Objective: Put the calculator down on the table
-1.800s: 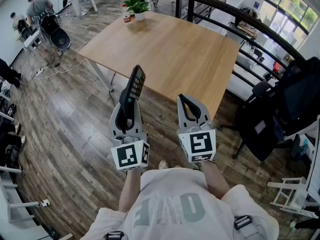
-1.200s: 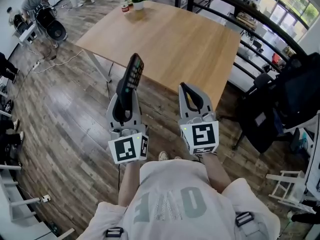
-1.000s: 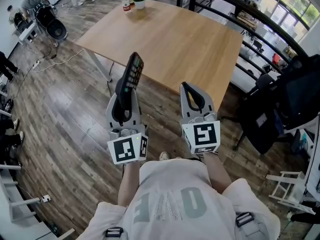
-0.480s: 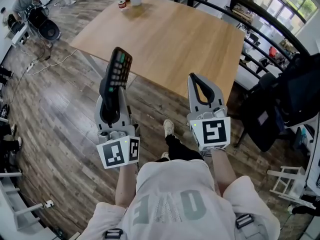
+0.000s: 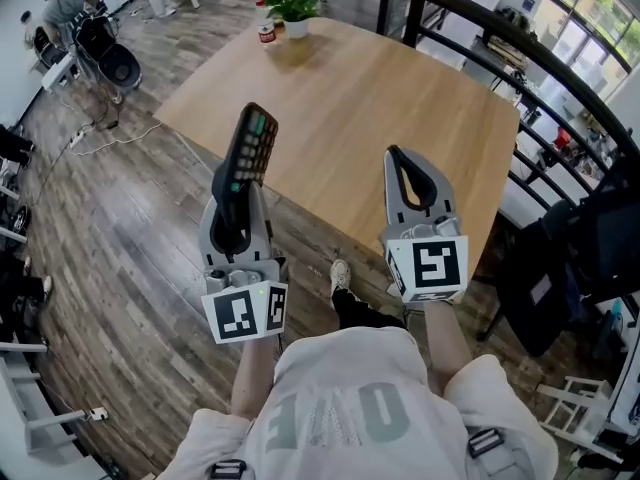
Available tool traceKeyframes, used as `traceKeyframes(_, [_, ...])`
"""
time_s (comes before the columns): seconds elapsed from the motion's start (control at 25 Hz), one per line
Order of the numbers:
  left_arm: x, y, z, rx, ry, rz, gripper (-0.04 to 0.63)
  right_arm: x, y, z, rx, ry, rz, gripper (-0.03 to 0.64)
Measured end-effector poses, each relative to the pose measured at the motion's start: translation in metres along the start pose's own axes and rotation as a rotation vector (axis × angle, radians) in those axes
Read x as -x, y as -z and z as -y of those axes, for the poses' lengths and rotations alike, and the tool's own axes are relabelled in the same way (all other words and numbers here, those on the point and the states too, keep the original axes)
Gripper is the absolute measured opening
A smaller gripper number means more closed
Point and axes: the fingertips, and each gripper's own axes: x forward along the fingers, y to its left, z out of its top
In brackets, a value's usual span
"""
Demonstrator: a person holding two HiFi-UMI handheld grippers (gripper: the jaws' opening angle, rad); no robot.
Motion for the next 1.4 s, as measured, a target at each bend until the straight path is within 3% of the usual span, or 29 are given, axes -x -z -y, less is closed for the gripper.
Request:
traceKeyframes(0.36, [-0.123, 0.010, -0.030, -0.028, -0.031, 0.009, 0.120, -0.118, 0.005, 0.040, -0.041, -0.057, 0.012, 0.020])
traceKeyframes(0.6, [-0.180, 0.027, -0.039, -0.086, -0.011, -0.061, 0.120, -0.168, 0.026, 0.059, -0.105, -0.069, -0.022, 0.020])
traceKeyframes(0.84, [-0.223, 0.050, -0.036, -0.061, 0.036, -0.090, 0.120, -0.189, 0.049, 0.076, -0.138, -0.019, -0.052, 0.020])
traceKeyframes(1.4, [-0.287, 0.084, -0.032, 0.049, 0.227, -0.106, 0.120, -0.210, 0.056, 0.094, -0.153, 0.185, -0.094, 0.020])
